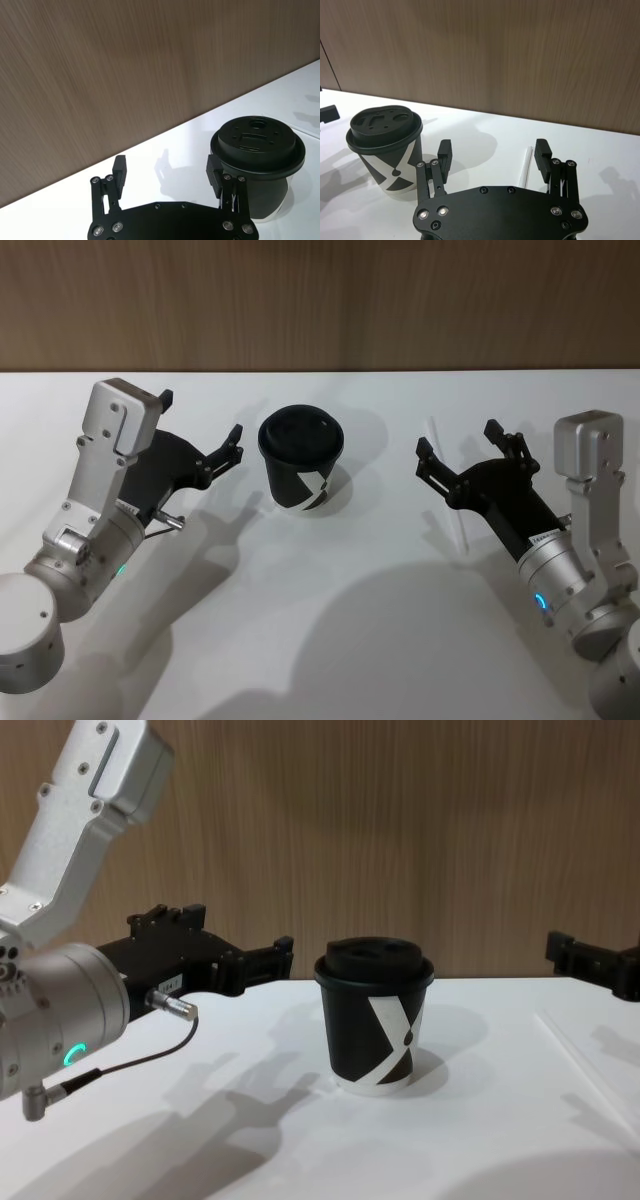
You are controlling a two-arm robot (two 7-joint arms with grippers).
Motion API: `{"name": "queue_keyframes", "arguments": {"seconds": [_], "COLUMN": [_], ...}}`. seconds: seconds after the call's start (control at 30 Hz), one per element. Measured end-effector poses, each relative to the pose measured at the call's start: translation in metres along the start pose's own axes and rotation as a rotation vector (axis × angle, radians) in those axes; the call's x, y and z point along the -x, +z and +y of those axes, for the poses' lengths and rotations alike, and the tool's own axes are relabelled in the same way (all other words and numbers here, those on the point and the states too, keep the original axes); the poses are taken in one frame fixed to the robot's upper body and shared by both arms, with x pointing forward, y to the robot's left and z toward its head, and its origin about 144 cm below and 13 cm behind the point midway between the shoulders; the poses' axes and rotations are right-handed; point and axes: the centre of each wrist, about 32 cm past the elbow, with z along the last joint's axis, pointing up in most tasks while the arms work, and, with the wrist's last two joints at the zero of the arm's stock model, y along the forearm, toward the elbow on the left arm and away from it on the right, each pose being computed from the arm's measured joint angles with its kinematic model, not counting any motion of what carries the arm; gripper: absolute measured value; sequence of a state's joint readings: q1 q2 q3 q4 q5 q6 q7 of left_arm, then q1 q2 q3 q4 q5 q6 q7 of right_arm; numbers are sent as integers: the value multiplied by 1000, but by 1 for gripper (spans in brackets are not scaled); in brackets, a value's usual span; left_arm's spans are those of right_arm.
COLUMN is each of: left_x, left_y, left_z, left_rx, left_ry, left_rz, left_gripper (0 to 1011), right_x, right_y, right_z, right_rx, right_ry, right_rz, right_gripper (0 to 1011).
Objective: Pick up the straw with one hand, pass it to the other hand, and insert it into the cup.
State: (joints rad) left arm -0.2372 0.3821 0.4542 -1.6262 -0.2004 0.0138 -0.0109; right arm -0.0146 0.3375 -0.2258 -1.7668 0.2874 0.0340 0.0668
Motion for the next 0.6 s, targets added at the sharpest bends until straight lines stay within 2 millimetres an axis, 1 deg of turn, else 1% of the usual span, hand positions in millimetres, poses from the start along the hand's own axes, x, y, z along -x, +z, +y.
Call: {"name": "queue_keyframes", "arguments": {"seconds": [0.6], "left_x": [0], "left_y": [0], "left_z": [0], "left_rx": [0], "left_ry": [0], "left_rz": [0], "left_gripper": [1003], "right_x": [0], "right_y": [0], "right_z": [0], "right_rx": [0], "right_ry": [0], "right_rz": [0], "right_gripper": [1001]}}
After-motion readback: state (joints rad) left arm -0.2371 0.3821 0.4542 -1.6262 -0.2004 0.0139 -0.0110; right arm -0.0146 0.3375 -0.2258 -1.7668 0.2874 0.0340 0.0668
